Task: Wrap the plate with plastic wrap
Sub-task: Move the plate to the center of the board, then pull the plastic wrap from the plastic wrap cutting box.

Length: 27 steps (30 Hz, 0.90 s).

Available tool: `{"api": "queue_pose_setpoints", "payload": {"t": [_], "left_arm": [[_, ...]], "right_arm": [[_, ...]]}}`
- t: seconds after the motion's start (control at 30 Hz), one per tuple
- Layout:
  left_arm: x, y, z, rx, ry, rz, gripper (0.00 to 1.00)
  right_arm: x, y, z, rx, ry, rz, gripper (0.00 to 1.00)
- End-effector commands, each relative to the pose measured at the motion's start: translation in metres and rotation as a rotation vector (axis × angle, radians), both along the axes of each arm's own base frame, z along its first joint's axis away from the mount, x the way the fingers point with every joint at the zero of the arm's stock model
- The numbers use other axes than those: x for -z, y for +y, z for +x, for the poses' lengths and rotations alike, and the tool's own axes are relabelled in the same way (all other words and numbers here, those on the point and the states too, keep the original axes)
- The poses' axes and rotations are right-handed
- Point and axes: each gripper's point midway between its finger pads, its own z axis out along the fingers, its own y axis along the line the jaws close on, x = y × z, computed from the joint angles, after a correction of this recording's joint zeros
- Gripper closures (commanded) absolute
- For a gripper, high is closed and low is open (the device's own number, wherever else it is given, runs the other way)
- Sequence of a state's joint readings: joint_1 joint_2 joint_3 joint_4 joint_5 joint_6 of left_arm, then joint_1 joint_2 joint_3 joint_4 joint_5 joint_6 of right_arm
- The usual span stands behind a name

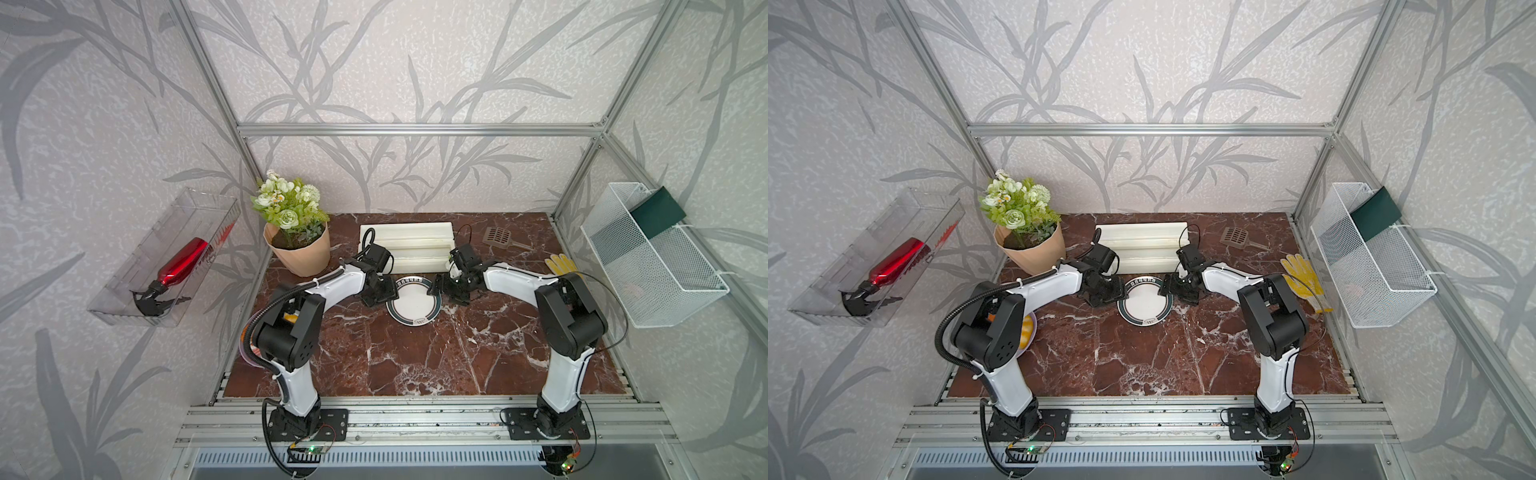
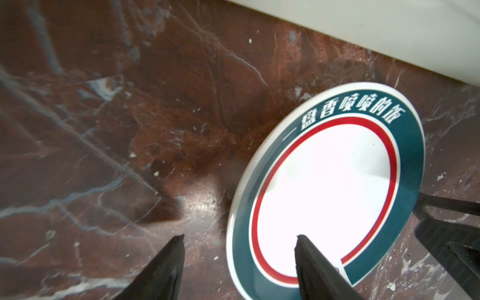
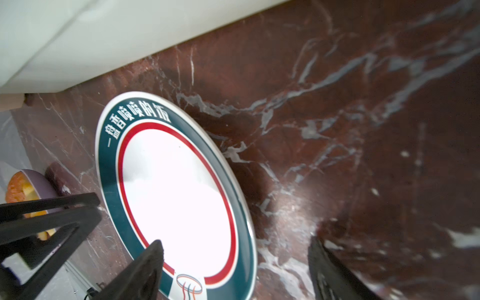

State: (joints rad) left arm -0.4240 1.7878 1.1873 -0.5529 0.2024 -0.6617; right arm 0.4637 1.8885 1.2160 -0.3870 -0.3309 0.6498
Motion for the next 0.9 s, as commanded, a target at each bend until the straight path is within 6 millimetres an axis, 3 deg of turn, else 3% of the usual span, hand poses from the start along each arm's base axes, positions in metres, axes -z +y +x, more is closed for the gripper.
{"api": "queue_pose_setpoints", "payload": {"t": [0.0,0.2,0.33,0.47,0.6,0.87], "left_arm": [[-0.057,0.02,0.008,0.023,-0.117,0.091,0.32],[-0.145,0.047,0.031,-0.012,-0.307,0.198,0.3],[-0.162,0.05,0.057,-0.083,-0.287,0.178,0.3],[-0.161,0.052,0.081,-0.141,-0.266,0.166,0.3],[-0.147,0.058,0.099,-0.18,-0.24,0.128,0.31],[-0.128,0.06,0.112,-0.196,-0.2,0.058,0.32]], "right_arm": [[-0.042,-0.031,0.004,0.0,-0.136,-0.137,0.12],[-0.138,-0.067,0.023,0.055,-0.356,-0.298,0.16],[-0.17,-0.073,0.046,0.133,-0.354,-0.34,0.25],[-0.158,-0.059,0.071,0.145,-0.259,-0.335,0.34],[-0.15,-0.038,0.09,0.136,-0.228,-0.273,0.35],[-0.115,-0.012,0.107,0.216,-0.086,-0.192,0.39]]}}
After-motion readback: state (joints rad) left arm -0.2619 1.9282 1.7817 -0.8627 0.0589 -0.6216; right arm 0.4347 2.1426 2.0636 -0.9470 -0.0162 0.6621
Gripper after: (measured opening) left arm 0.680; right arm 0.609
